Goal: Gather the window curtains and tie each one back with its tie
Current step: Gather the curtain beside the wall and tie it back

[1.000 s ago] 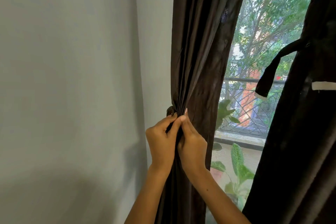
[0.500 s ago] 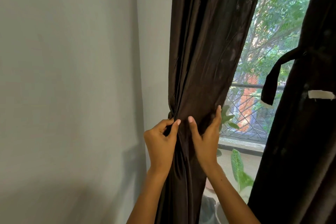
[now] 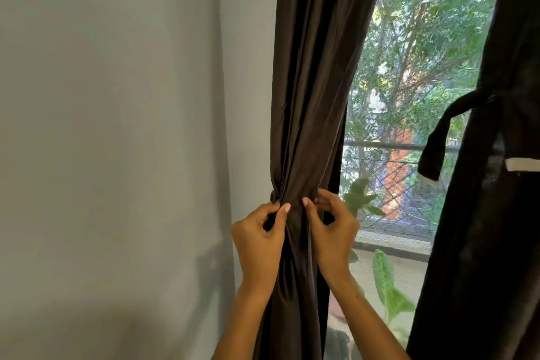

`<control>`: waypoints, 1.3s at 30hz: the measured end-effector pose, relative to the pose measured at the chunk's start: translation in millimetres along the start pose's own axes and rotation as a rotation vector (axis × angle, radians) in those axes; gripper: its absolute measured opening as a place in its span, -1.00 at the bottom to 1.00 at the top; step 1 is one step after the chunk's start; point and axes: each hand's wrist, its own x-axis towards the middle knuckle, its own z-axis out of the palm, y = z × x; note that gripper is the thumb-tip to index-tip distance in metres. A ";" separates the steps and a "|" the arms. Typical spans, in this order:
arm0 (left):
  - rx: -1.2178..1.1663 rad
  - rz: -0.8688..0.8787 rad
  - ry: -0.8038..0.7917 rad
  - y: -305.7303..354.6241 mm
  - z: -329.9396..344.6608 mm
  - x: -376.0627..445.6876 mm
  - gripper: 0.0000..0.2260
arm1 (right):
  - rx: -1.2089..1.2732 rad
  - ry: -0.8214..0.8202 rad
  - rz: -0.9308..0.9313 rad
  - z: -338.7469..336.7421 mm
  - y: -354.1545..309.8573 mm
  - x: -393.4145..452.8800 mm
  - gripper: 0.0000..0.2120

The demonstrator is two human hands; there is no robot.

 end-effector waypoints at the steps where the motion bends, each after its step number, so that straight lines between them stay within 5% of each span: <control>1: 0.000 -0.010 0.003 0.1 0.6 -0.8 -0.85 | -0.036 0.040 -0.030 -1.0 -2.2 -3.0 -0.80; 7: 0.047 0.007 0.018 4.1 4.5 -5.1 -0.81 | -0.256 0.140 -0.294 -5.9 -13.0 -25.9 -0.91; 13: -0.035 -0.016 -0.063 2.7 -0.4 -9.4 -0.73 | -0.192 -0.040 -0.221 1.0 -14.1 -41.1 -0.70; 19: -0.125 -0.087 -0.131 1.7 -2.4 -6.3 -0.88 | -0.182 -0.177 -0.249 3.1 -8.2 -51.5 -0.58; 26: -0.069 -0.087 -0.065 1.1 -1.0 -1.6 -0.93 | -0.012 -0.052 -0.083 -0.9 -10.3 -38.7 -0.76; 31: -0.080 -0.076 -0.078 2.9 -3.7 -1.7 -0.90 | 0.084 -0.063 0.145 0.0 -13.5 -23.2 -0.51; 35: -0.065 -0.064 -0.046 4.1 -4.8 0.6 -0.86 | -0.133 0.099 -0.129 -6.9 -13.9 -23.1 -0.74; 39: -0.020 -0.053 -0.055 5.7 0.3 -4.9 -0.89 | -0.171 0.018 -0.282 -3.3 -17.4 -33.4 -0.81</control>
